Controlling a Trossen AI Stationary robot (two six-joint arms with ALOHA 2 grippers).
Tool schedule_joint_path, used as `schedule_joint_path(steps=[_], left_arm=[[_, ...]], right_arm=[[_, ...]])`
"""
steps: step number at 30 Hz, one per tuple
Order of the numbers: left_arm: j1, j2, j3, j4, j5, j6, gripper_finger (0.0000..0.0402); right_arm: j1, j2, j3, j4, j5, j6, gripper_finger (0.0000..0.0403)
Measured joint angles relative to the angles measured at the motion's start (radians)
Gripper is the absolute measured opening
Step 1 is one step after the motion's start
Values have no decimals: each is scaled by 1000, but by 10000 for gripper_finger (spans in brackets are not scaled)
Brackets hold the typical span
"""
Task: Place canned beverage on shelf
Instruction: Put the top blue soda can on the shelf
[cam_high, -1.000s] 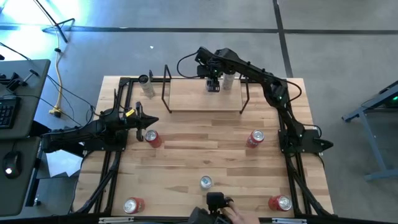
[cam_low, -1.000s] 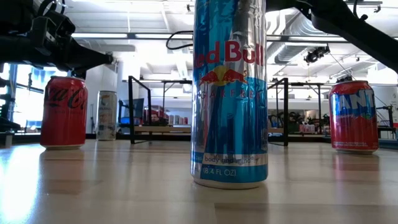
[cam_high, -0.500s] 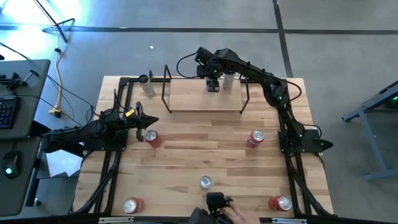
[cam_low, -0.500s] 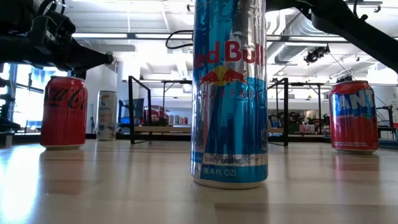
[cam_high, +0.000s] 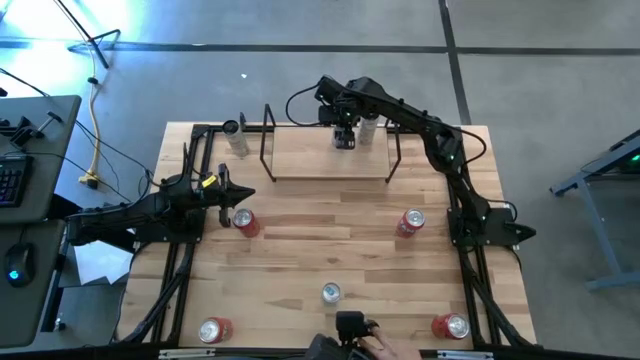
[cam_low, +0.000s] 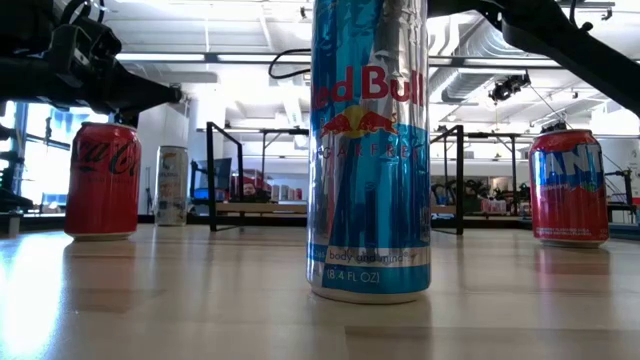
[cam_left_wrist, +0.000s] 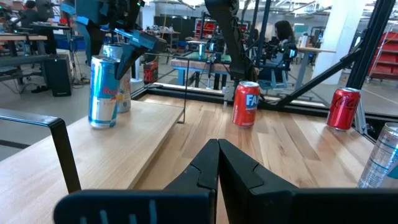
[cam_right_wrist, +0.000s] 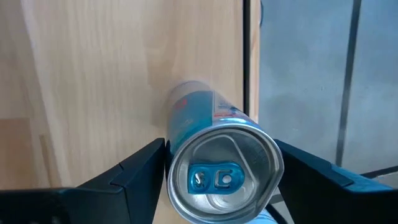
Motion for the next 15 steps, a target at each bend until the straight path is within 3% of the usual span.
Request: schedule_joint_path(steps=[15], left_arm=[[0, 0, 0, 0, 0, -7, 1]], right_arm=[[0, 0, 0, 5, 11, 24, 266]])
